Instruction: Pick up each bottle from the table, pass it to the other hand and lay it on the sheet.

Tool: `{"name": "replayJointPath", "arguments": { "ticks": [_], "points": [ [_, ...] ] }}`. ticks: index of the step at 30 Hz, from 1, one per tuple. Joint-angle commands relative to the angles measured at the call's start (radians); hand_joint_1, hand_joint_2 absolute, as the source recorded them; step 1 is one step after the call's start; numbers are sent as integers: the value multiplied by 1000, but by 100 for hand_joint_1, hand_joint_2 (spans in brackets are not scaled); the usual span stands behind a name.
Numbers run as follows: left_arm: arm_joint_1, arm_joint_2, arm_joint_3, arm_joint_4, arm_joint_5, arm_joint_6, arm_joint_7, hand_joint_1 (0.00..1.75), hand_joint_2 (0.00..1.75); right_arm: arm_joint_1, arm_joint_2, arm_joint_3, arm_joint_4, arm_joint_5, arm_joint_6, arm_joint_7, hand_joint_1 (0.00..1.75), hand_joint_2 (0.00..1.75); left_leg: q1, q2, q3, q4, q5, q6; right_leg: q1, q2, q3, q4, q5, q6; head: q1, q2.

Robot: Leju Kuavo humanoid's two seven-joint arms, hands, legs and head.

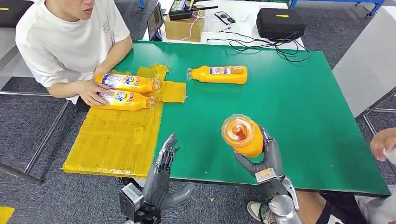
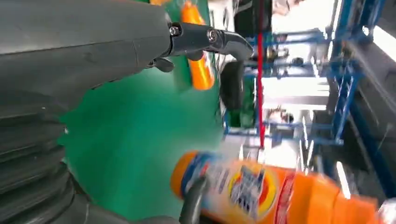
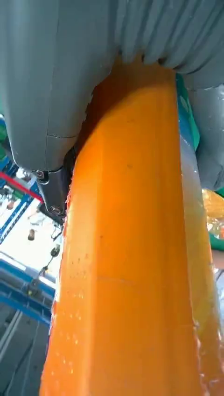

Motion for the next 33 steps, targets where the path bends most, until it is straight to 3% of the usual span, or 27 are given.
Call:
{"name": "replayJointPath", "arguments": {
  "ticks": [1,4,7,11,15,26,33],
  "points": [
    [-61,33,-103,104,-95,13,43,0,175,-105,49,106,102,41,-55,19,175,175,0,3,3,-1,-1,-1,0,3,2,0,0,-2,0,0],
    [-76,10,-84,142,-102,25,59,0,175,-129,66,201,165,158,-104,28,175,175,1,6,7,-1,-3,-2,2,5,5,-2,-1,-3,0,0],
    [-88,-10,-48,130,-28,-11,48,0,175,-140,100,294,221,192,-130,30,175,175,1,6,7,-1,-3,-2,2,5,6,-1,-1,-3,0,0],
    [-93,-36,-4,98,-16,55,44,0,175,-134,123,354,255,162,-139,36,175,175,2,4,5,0,-2,-2,2,3,3,0,-1,-3,0,0],
    [-103,-34,0,114,27,23,87,0,175,-134,126,388,278,126,-120,31,175,175,1,1,2,-1,-1,-1,2,1,2,-1,0,-2,0,0],
    [-117,-44,19,87,-46,141,32,0,175,-143,140,434,325,116,-110,39,175,175,2,1,3,-1,-1,-1,2,1,3,-1,-1,-2,0,0],
    [-103,-63,26,42,3,112,57,0,175,-145,140,467,365,129,-130,44,175,175,1,1,2,-1,-1,-1,2,1,2,0,-1,-2,0,0]
  ]
}}
